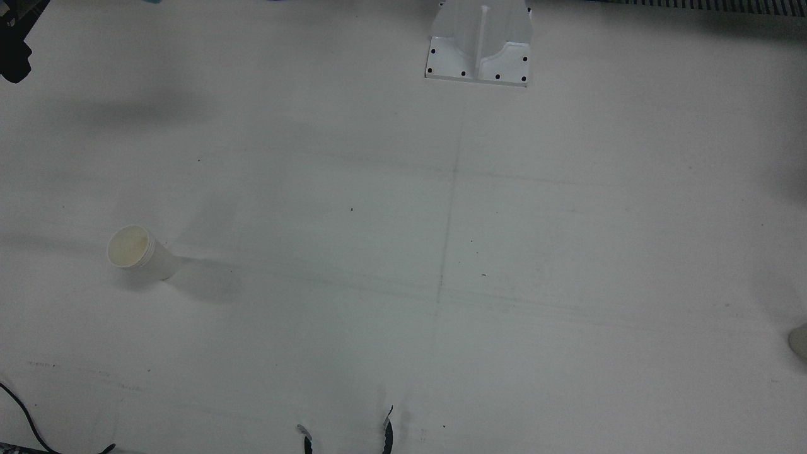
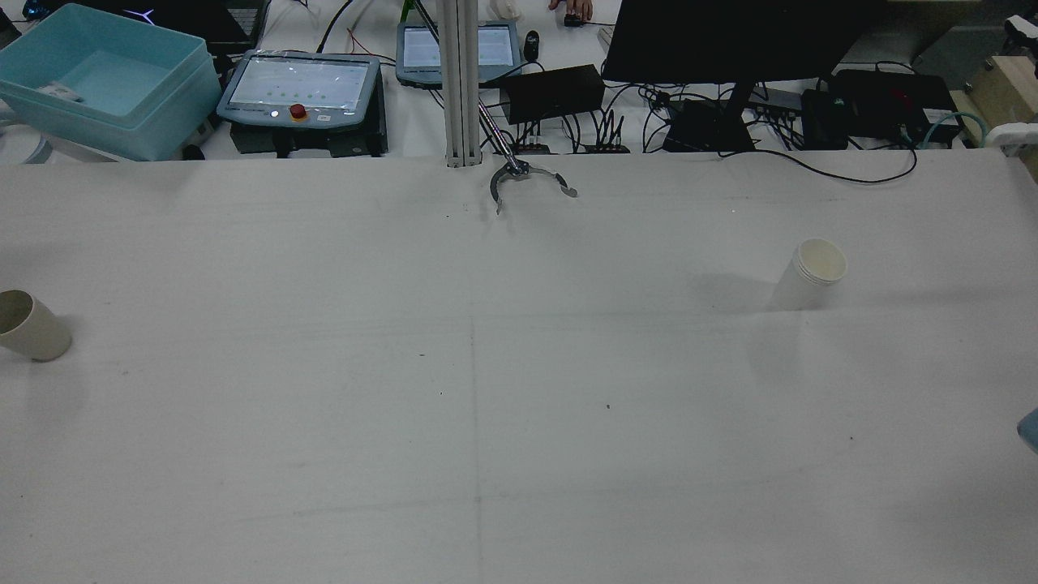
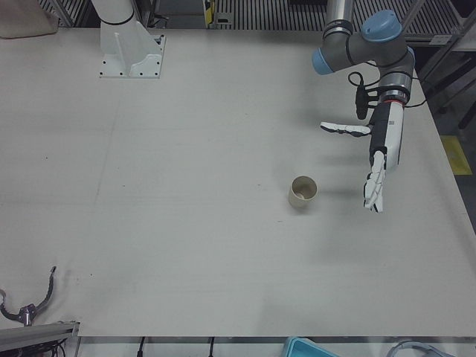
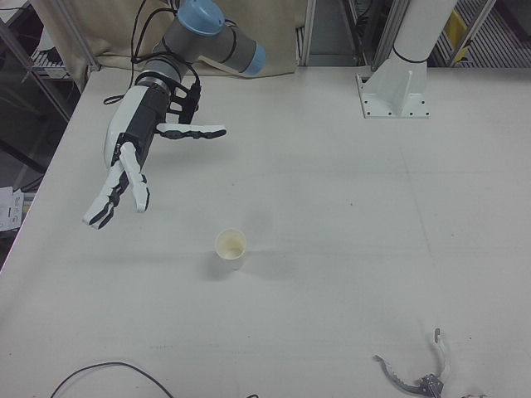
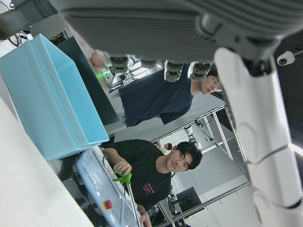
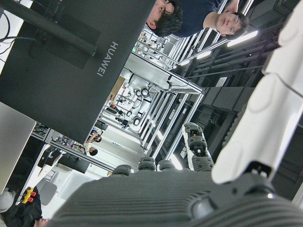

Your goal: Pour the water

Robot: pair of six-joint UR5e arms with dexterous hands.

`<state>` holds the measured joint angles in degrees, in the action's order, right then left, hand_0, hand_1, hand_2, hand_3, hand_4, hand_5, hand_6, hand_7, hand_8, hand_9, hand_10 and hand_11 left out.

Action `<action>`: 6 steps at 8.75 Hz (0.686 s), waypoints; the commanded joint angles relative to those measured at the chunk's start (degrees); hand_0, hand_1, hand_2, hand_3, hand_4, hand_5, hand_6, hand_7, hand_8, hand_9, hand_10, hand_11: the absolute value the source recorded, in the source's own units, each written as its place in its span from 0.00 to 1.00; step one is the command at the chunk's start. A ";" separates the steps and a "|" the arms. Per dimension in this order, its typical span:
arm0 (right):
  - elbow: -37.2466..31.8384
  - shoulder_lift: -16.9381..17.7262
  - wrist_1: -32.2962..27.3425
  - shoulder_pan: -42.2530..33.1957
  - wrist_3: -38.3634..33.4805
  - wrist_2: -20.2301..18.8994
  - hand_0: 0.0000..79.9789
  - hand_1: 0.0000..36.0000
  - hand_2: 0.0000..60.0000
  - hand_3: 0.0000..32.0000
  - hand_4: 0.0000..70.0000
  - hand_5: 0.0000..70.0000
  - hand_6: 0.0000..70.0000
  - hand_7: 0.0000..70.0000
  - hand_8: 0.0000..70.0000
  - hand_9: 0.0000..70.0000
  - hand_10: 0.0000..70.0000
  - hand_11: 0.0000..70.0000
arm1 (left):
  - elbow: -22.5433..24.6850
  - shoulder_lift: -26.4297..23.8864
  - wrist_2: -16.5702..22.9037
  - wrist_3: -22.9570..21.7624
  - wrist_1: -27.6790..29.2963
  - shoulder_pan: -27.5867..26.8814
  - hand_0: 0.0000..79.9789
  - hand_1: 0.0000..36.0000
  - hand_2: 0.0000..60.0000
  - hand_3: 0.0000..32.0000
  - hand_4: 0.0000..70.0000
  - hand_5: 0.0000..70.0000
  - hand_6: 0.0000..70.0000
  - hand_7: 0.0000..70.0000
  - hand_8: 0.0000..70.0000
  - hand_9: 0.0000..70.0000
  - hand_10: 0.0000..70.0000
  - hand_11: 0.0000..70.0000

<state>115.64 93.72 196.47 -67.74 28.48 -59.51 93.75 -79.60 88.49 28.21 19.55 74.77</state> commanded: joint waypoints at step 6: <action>-0.06 1.55 0.05 0.07 0.61 -0.26 0.64 0.22 0.00 0.00 0.13 0.04 0.00 0.00 0.04 0.05 0.00 0.00 | -20.88 0.50 -0.33 4.03 20.09 -5.23 0.63 0.32 0.00 0.19 0.09 0.08 0.00 0.17 0.00 0.01 0.04 0.09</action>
<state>115.64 95.21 196.50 -67.96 28.91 -59.76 74.95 -78.78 88.59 30.73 37.30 72.07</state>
